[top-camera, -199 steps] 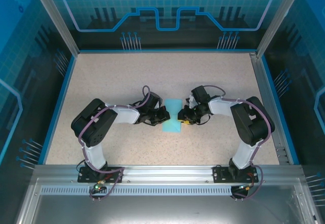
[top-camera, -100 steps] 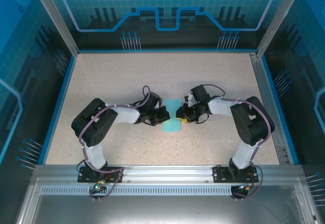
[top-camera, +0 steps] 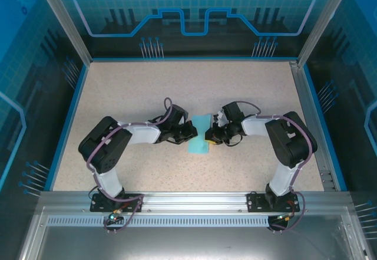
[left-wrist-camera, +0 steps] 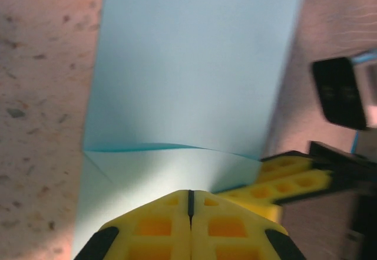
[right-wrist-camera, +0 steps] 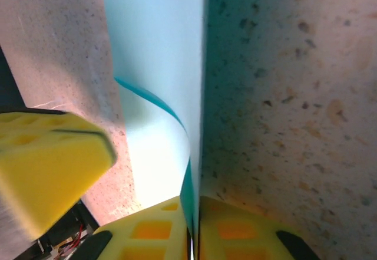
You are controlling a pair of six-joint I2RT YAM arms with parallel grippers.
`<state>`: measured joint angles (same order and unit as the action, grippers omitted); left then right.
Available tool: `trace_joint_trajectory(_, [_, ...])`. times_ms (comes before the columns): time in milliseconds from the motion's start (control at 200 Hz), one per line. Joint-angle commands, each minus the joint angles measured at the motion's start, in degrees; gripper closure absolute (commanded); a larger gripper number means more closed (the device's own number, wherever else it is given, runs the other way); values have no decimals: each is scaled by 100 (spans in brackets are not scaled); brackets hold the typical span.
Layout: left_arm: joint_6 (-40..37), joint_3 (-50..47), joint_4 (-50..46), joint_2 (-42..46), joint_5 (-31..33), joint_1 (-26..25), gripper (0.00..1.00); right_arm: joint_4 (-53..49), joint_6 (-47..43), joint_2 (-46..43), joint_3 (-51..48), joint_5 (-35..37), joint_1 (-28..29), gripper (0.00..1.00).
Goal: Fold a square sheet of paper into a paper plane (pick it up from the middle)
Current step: Turn over the paper at the center of the table.
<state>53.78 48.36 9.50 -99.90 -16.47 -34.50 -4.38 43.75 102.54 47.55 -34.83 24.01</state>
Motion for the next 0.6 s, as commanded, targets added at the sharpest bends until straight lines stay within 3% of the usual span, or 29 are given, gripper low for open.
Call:
trace_joint_trajectory(0, [28, -208, -160, 857, 561, 28, 92, 21, -38, -257, -19, -270, -176, 91])
trace_joint_trajectory(270, [-247, -523, -1170, 2364, 1778, 115, 88, -1920, -816, -1262, 562, 719, -194, 94])
trace_joint_trajectory(430, [-150, -839, -1439, 2975, 2358, 190, 83, -3810, -1445, -1811, 1378, 2498, -59, 93])
trace_joint_trajectory(595, [-16, -1086, -1798, 3431, 2937, 256, 79, -5699, -1535, -1811, 2444, 4994, 416, 92])
